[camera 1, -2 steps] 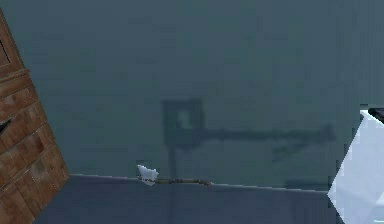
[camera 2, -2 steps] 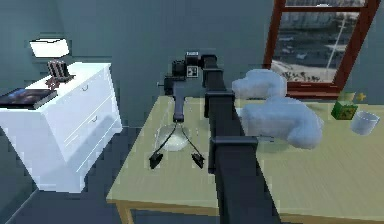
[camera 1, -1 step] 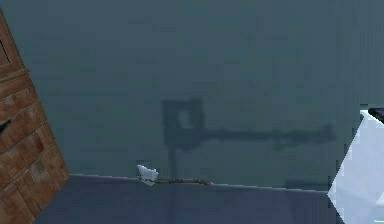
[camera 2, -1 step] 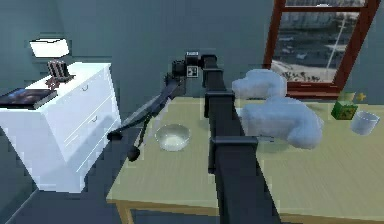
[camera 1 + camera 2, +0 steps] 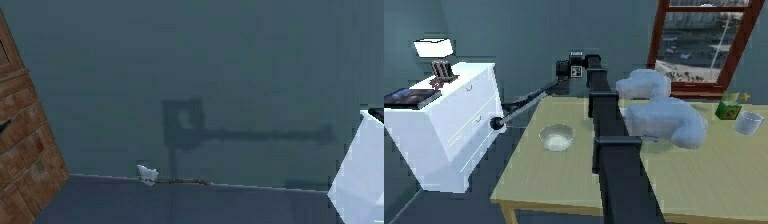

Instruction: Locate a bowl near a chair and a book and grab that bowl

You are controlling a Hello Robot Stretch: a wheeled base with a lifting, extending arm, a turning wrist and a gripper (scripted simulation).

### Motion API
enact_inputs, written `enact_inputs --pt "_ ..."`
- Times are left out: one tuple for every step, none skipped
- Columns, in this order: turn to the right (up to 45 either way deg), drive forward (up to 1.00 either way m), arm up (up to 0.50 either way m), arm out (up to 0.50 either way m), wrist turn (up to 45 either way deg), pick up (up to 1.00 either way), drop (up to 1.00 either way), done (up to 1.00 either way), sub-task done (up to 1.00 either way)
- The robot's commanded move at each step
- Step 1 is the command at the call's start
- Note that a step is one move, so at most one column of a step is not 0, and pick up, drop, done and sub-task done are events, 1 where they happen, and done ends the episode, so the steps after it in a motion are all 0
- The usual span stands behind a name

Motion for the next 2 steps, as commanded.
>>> enact_inputs --pt "0.0 0.00 0.00 0.00 45.0 0.00 0.00 0.00 0.00" --pt "0.0 0.00 0.00 0.00 33.0 0.00 0.00 0.00 0.00"
